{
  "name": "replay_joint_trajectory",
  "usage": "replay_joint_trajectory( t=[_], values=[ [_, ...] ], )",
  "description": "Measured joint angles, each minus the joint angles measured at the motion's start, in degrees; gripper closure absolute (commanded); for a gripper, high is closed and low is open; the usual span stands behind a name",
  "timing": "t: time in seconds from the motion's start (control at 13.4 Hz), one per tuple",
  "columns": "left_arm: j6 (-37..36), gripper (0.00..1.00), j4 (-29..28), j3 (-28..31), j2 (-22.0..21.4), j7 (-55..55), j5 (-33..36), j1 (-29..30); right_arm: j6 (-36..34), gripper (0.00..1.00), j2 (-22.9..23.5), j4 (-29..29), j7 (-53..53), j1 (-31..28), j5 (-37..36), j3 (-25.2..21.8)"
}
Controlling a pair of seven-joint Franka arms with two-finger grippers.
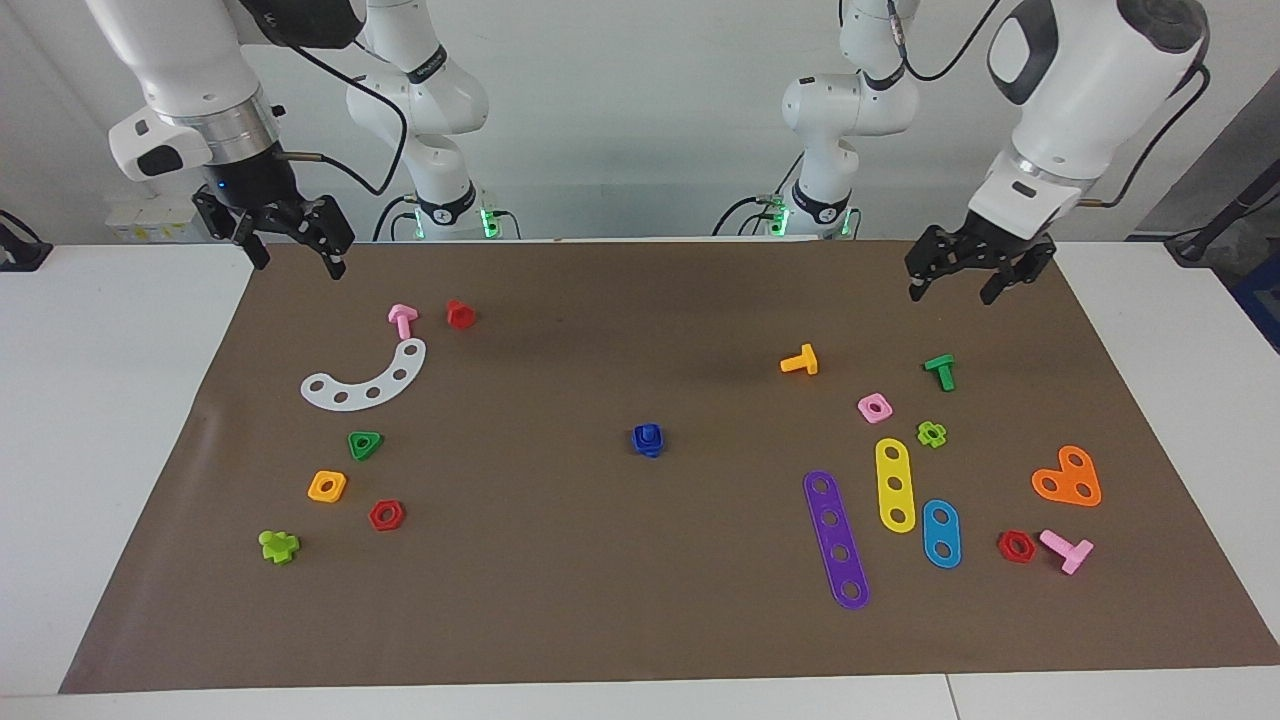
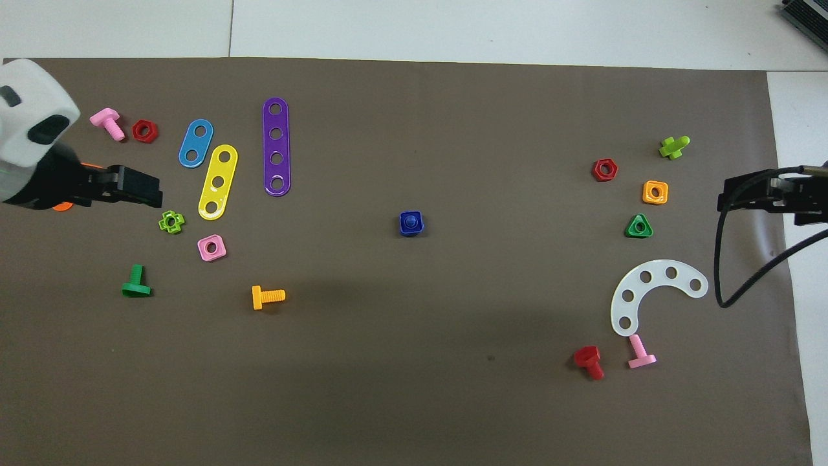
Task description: Unscrew and place screws in storage area
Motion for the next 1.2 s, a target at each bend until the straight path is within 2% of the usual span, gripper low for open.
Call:
replay_joint_trajectory(
  t=[0.3,0.67,0.97,1.2],
  values=[
    [8.9,0.03,0.0,-0.2,6.1,-10.7,-0.2,-9.1,0.0,0.00,0.0,0.0,0.0,0.0,0.0,0.0],
    [16.5,0.07,1.2,-0.1,14.3,-18.7,-0.2,-16.3,0.0,0.00,0.0,0.0,0.0,0.0,0.0,0.0],
    [19.9,0.08,6.9,0.1,24.0,-25.7,0.5,-22.0,0.0,0.00,0.0,0.0,0.0,0.0,0.0,0.0],
    [21.4,0.11,9.4,0.3,28.5,-27.4,1.6,-23.5,0.0,0.00,0.0,0.0,0.0,0.0,0.0,0.0]
  ],
)
